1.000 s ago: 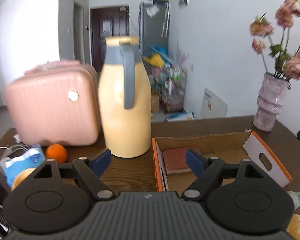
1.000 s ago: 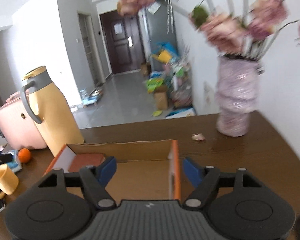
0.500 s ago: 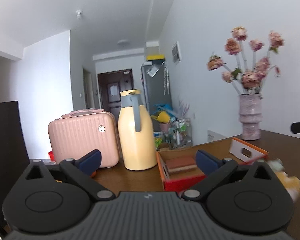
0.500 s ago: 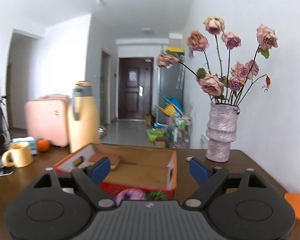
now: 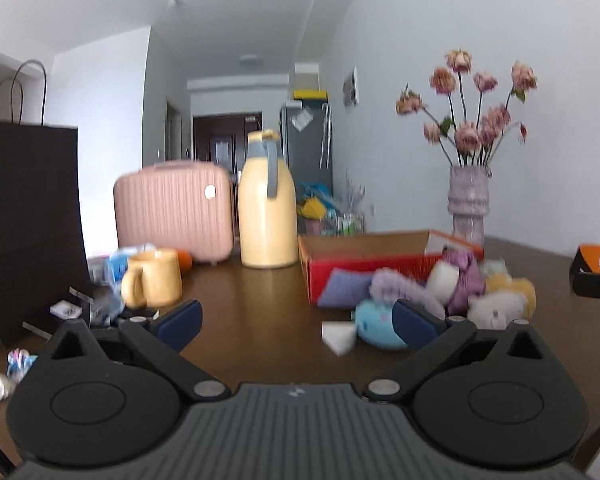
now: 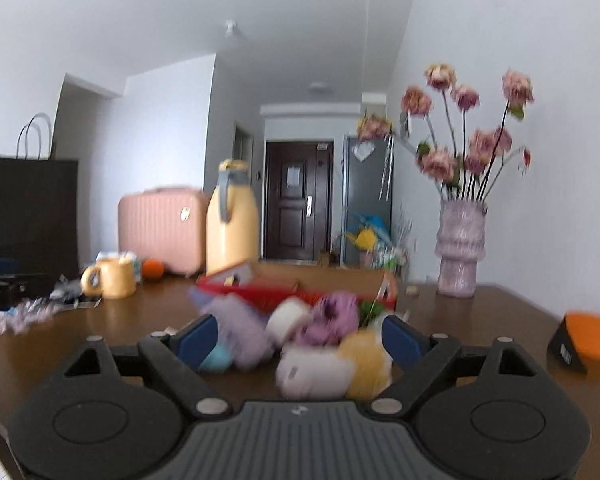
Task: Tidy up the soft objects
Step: 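Lower both grippers onto the lavender fuzzy towel roll and close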
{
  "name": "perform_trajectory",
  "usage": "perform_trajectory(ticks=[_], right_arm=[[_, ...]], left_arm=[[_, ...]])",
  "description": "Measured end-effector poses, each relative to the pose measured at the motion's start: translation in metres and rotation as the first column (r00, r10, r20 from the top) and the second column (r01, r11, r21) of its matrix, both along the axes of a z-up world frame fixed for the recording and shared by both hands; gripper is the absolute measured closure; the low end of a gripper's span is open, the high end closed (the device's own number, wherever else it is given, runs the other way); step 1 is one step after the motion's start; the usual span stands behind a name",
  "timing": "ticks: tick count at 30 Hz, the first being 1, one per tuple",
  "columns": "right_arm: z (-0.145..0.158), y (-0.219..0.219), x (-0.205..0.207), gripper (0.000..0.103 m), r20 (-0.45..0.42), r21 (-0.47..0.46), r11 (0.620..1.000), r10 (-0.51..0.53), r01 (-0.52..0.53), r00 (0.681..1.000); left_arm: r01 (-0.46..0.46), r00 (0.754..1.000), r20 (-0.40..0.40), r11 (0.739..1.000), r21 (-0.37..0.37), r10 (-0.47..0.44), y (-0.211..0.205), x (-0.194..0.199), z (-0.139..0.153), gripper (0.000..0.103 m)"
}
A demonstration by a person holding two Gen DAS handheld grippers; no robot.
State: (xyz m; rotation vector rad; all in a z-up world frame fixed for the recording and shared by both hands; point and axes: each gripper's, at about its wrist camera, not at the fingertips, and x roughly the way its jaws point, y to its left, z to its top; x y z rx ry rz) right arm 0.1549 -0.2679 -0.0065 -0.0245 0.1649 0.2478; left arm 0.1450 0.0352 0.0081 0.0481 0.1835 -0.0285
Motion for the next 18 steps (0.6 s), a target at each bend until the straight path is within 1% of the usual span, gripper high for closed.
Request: perform_trajectory(ticks=[2, 6, 9, 12, 13, 15, 18], right_arm=[[-0.010, 0.006, -0.011, 0.014, -0.009, -0.014, 1.000, 0.007, -0.007, 1.000], [-0.014, 0.013, -0.024, 0.014, 0.000, -0.026, 1.000, 0.007, -0.007, 1.000], [-0.014, 0.017, -0.021, 0.015, -0.015, -0.026, 0.999, 0.017, -0.018, 1.000], [-0.013, 0.021, -0.010, 0.017, -0.039, -0.031, 0.999, 0.034, -0.035, 0.999], [-0.012, 0.023, -0.005, 0.021, -0.052, -0.034, 0.998, 0.042, -0.043, 0.998], [-0.009, 0.027, 0.004, 0.025, -0.077, -0.035, 0.997, 0.059, -0.062, 0.995], [-0.005, 0.032, 0.029, 0.034, -0.126, -0.026, 0.996, 0.087, -0.091, 0.988]], left_arm=[[0.002, 1.000, -0.023, 1.000, 0.003, -0.002, 0.002, -0.005, -0.007, 0.000], [-0.009, 0.999, -0.041, 1.000, -0.011, 0.009, 0.013, -0.011, -0.014, 0.000], [-0.019, 0.999, -0.048, 0.999, -0.030, 0.018, 0.019, -0.008, -0.016, 0.000], [-0.027, 0.997, -0.073, 0.999, -0.039, 0.024, 0.021, 0.001, -0.018, 0.000], [-0.022, 0.996, -0.086, 0.999, -0.044, 0.018, 0.021, 0.006, -0.018, 0.000], [0.001, 0.994, -0.112, 0.999, -0.049, -0.006, 0.019, 0.020, -0.017, 0.001], [0.048, 0.988, -0.145, 0.998, -0.041, -0.054, 0.013, 0.047, -0.013, 0.005]])
